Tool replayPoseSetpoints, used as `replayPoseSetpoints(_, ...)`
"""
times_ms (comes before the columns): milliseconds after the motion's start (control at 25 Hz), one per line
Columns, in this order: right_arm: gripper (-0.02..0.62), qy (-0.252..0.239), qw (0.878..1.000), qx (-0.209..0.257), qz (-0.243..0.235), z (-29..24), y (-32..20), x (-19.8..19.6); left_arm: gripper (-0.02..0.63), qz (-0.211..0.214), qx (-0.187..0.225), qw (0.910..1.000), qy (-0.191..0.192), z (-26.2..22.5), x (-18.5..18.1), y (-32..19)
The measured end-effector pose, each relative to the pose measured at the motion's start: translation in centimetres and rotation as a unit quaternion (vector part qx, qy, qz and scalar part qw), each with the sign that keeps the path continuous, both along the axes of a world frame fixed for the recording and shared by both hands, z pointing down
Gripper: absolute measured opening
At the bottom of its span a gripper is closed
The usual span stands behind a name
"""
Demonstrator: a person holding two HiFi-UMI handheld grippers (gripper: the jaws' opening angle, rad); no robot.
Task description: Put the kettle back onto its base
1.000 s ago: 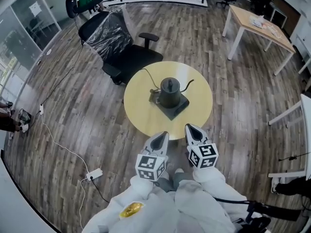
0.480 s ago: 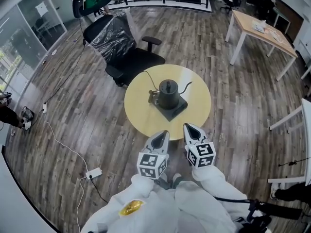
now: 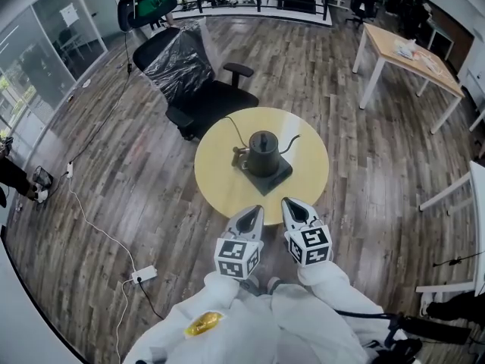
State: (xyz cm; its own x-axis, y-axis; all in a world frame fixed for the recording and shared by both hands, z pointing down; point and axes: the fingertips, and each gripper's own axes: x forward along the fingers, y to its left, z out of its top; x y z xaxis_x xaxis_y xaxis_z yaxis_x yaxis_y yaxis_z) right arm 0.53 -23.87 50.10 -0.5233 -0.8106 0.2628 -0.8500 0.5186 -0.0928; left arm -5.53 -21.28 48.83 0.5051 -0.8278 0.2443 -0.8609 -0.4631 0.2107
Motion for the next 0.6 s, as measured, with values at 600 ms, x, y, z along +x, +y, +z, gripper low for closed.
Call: replayPoseSetpoints(600,0.011,-0.004,1.000,-0.009,0.007,0.5,0.0,-0.3,0.000,-0.023,-0.020,0.9993,0.024,0.3,-1.7,-0.5)
